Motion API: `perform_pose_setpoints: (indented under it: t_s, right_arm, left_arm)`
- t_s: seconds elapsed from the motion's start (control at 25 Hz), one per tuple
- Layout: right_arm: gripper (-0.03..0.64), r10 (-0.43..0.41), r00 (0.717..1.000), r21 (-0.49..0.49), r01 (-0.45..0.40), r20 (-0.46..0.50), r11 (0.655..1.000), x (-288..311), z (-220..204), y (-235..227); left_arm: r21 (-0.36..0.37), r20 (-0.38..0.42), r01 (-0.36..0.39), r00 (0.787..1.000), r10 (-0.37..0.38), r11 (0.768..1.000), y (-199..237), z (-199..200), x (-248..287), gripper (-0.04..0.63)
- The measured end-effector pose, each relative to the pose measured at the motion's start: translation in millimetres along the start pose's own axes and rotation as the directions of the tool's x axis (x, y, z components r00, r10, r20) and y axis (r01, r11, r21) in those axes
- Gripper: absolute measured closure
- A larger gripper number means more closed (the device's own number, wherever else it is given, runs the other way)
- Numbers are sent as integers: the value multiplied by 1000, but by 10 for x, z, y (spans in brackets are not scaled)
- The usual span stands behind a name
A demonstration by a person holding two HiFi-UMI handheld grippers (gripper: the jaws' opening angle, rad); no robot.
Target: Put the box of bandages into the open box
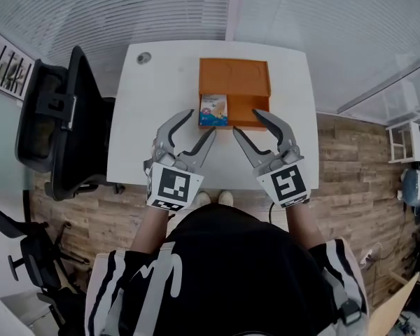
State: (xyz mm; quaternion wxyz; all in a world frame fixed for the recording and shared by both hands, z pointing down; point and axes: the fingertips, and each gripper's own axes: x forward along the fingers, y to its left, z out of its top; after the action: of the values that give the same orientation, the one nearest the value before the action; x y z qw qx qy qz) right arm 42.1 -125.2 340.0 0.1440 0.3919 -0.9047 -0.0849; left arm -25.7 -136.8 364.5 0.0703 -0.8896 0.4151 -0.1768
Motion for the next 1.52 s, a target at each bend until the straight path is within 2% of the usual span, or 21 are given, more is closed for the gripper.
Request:
perform_pose_setpoints:
  t_s: [0.24,0.36,0.48,0.76,0.92,1.08,1.2,1.28,1.52]
  right_arm:
    - [413,-22,998,44,19,53,999,-79,131,-90]
    - [419,-31,996,54,27,79,998,-129,218,-103]
    - [422,-35,995,58,29,98,998,-165,285,-110]
    - [442,-48,991,74,39,123,996,-236,365,-135]
    - [463,-58,991,76,49,122,996,-250,357,-153]
    - [474,-73,996,62,70,51,996,-293,250,-195]
    - [489,-78,990,90,68,120,994,-285,357,-161]
    - [503,-79,987,101,65,142,993,-285,378,-149]
    - [558,-68,990,98,56,123,994,-281,312,-116]
  left_arm:
    - [-26,99,-28,995,31,999,83,242,-116,356]
    - [-45,126,-39,991,45,998,132,326,-182,356]
    - [-34,141,-47,989,52,998,169,423,-234,356]
    - [-82,156,-52,986,64,995,218,419,-293,357]
    - [-95,168,-59,983,74,994,236,459,-330,387]
    - [-91,168,-64,983,79,994,232,455,-338,387]
    - [-94,178,-77,980,93,993,249,449,-376,397]
    - [-101,181,-90,978,108,991,265,435,-402,446]
    - [-113,170,-95,979,113,989,269,380,-434,457]
